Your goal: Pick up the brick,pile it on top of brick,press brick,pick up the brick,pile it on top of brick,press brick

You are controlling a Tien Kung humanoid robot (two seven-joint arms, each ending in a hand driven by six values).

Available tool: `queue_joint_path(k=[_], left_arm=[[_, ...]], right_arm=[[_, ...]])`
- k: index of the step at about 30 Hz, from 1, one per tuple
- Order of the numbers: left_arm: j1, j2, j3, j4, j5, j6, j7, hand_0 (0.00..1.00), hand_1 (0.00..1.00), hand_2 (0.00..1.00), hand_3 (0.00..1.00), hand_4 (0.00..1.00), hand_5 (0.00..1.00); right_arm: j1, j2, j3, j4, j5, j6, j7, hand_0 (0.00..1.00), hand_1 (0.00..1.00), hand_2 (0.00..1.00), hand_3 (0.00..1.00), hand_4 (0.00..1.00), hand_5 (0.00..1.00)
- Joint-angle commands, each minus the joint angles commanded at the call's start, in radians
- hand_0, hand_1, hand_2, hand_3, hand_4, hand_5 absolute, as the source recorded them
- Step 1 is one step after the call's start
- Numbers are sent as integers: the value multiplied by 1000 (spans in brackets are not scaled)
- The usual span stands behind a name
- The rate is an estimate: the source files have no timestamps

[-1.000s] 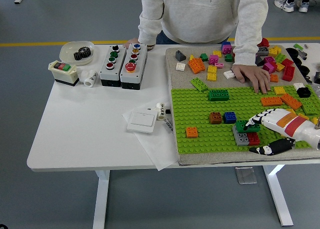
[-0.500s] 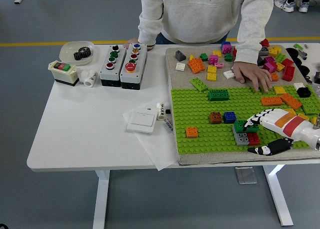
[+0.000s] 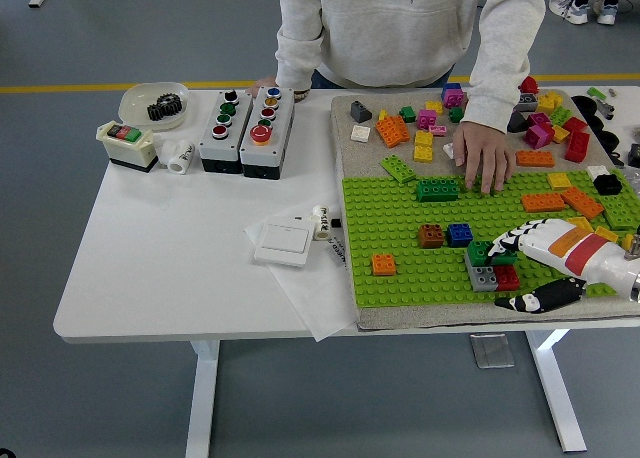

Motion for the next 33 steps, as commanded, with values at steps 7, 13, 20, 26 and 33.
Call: queue_joint_path(k=[7, 13, 20, 26, 33], left_arm=[[3, -1, -5, 0, 8, -1, 1, 762, 753, 763, 597, 666, 596], [5, -2, -10, 0, 17, -1, 1, 762, 753, 763, 597, 666, 596], [5, -1, -9, 0, 16, -1, 1, 762, 753, 763, 597, 665, 595], [3, -1, -4, 0, 10, 0, 0, 761, 754, 763, 597, 666, 595], [1, 0, 0, 0, 5, 1, -1, 761, 752, 763, 597, 666, 596]], right_arm=[[-6, -2, -6, 0, -4, 2, -3, 730, 703, 746, 688, 857, 575], [-8, -2, -10, -1, -7, 4, -5, 731, 702, 746, 688, 858, 576], [-8, 0, -14, -10, -6, 3, -5, 731, 703, 746, 688, 859, 577], [-8, 0, -13, -13, -8, 4, -6, 732, 702, 746, 687, 860, 578], [-7, -4, 2, -1, -5, 2, -2, 733, 701, 745, 688, 860, 578]])
